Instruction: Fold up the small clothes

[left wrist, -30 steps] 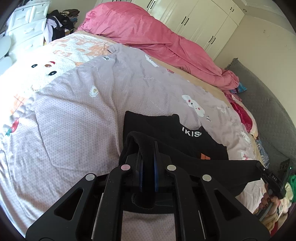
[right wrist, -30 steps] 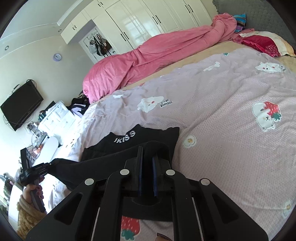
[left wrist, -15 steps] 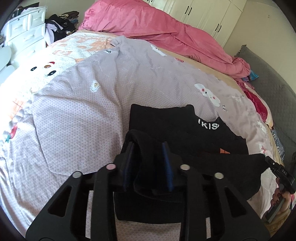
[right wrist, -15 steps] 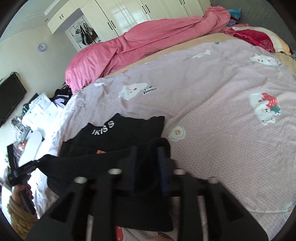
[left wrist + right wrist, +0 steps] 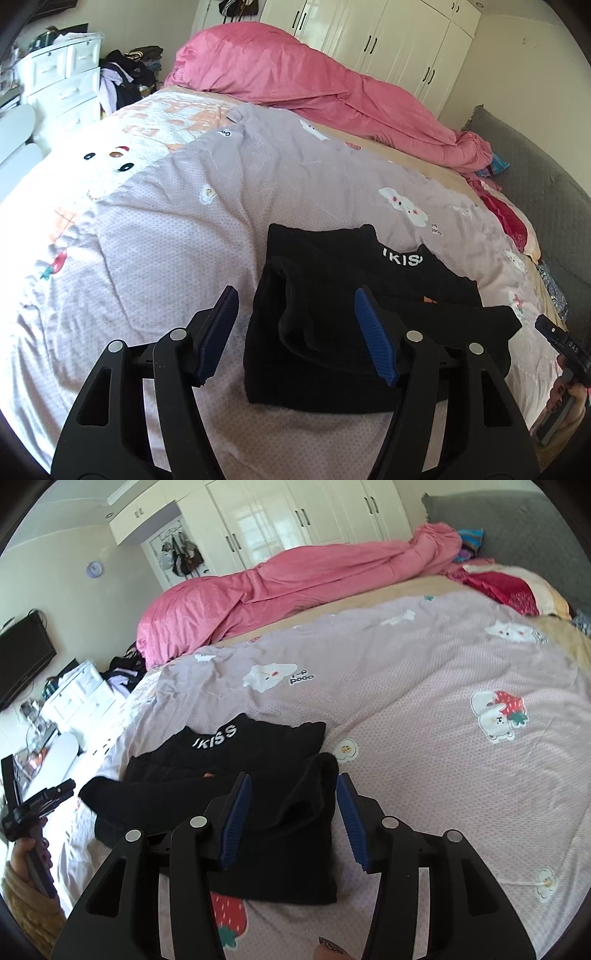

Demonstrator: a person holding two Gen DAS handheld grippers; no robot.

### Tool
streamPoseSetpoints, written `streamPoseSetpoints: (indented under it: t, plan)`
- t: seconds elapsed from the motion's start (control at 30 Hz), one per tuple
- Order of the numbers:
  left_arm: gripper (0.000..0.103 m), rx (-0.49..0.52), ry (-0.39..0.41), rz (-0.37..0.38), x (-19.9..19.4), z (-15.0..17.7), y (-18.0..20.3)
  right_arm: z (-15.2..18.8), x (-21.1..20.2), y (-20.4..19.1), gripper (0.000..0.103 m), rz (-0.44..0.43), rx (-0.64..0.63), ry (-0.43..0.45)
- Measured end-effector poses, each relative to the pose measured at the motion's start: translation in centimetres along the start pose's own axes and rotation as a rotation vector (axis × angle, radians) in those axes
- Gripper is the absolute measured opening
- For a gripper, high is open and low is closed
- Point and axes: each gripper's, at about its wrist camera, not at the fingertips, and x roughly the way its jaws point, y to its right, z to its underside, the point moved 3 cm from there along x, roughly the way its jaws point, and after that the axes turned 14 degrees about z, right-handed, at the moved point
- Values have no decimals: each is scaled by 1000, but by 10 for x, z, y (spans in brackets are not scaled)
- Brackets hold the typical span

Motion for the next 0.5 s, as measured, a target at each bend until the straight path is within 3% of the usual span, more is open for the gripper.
streamPoseSetpoints:
  t: [0.07, 0.13, 0.2, 0.27, 0.33, 0.5]
  plan:
    - [57, 9, -15, -5, -4, 9, 2, 5, -6, -7, 45, -8, -40, -1]
    - [53, 16, -37, -4, -6, 20, 4, 12, -10, -18, 36, -21, -96, -11]
    - [44, 27, -69, 1, -4, 32, 6, 21, -11, -27, 31, -36, -134, -27]
    - [24, 44, -97, 3, -1, 42, 9, 30, -9, -36, 28, -46, -166, -46]
    - [17, 65, -136, 8, 7, 52, 13, 40, -4, -44, 28, -51, -185, -72]
    - [17, 133, -190, -4, 28, 66, 24, 56, 9, -52, 28, -5, -228, -117]
